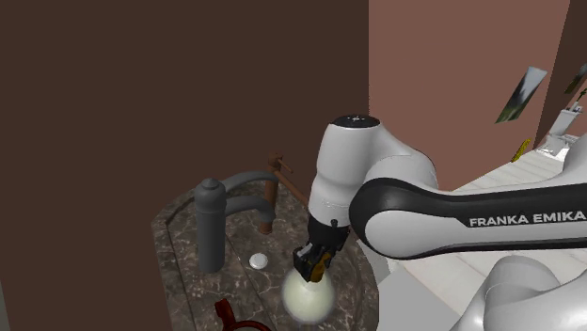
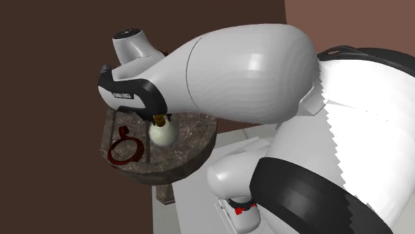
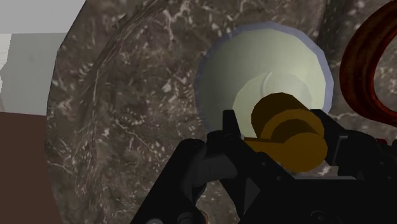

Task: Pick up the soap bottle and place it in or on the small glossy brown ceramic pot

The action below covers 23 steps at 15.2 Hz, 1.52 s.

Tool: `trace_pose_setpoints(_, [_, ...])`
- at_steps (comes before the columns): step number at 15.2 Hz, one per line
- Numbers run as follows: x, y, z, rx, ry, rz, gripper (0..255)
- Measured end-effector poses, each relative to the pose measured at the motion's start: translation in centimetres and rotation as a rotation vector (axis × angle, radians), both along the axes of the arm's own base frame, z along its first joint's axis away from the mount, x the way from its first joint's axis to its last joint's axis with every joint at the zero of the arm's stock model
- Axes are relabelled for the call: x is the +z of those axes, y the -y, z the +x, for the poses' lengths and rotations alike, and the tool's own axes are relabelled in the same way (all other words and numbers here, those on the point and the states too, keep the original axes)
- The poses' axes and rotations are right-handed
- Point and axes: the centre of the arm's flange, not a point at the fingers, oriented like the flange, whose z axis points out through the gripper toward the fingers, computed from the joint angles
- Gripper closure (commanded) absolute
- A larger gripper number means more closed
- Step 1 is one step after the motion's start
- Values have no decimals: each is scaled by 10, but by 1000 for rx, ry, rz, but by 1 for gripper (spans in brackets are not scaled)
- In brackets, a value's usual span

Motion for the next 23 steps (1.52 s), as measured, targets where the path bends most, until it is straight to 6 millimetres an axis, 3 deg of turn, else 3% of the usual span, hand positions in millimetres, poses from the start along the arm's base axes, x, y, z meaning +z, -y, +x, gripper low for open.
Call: trace_pose_setpoints(23, [123,2,1,0,0,0,255])
